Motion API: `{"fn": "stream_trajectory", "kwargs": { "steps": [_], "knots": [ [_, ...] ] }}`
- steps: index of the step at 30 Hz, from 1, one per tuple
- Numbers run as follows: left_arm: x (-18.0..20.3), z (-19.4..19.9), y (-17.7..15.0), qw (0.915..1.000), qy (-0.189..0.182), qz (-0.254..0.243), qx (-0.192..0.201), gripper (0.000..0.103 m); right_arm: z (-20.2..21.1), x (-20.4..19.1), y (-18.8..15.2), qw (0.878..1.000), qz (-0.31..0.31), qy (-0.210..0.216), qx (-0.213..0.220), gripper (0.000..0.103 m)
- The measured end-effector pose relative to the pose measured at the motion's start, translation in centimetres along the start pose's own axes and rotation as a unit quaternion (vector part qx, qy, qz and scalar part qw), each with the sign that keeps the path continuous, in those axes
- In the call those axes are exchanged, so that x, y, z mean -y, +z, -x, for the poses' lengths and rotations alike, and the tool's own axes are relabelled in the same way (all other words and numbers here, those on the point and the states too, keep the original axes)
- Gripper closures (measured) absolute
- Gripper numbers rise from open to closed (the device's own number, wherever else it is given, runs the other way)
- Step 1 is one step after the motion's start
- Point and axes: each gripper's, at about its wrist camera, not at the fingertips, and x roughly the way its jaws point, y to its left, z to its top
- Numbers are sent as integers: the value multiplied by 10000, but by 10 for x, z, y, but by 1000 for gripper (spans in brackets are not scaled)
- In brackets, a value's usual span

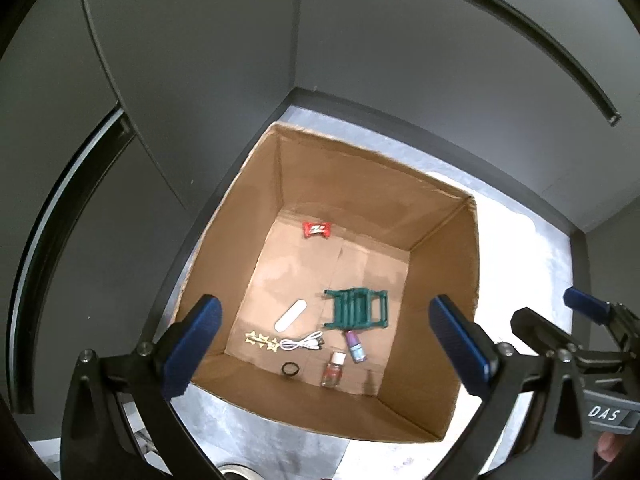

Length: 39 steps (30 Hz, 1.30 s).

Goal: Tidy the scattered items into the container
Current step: 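Move both open tools back over the mat toward the clip and washer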

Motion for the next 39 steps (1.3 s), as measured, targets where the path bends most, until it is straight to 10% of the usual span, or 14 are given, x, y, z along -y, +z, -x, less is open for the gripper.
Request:
{"fn": "stream_trajectory", "kwargs": {
  "steps": [18, 32, 39],
  "knots": [
    [102, -4, -30, 9952, -684, -690, -75, 0, 32, 106, -53, 9985, -458, -282, 135, 0],
    [224, -72, -113, 9732, -917, -1776, -1140, 0, -6, 268, -151, 9791, -1774, -775, -621, 0],
    [258, -141, -144, 9636, -871, -1885, -1684, 16, -64, 286, -198, 9725, -1942, -632, -1116, 6]
  ]
}}
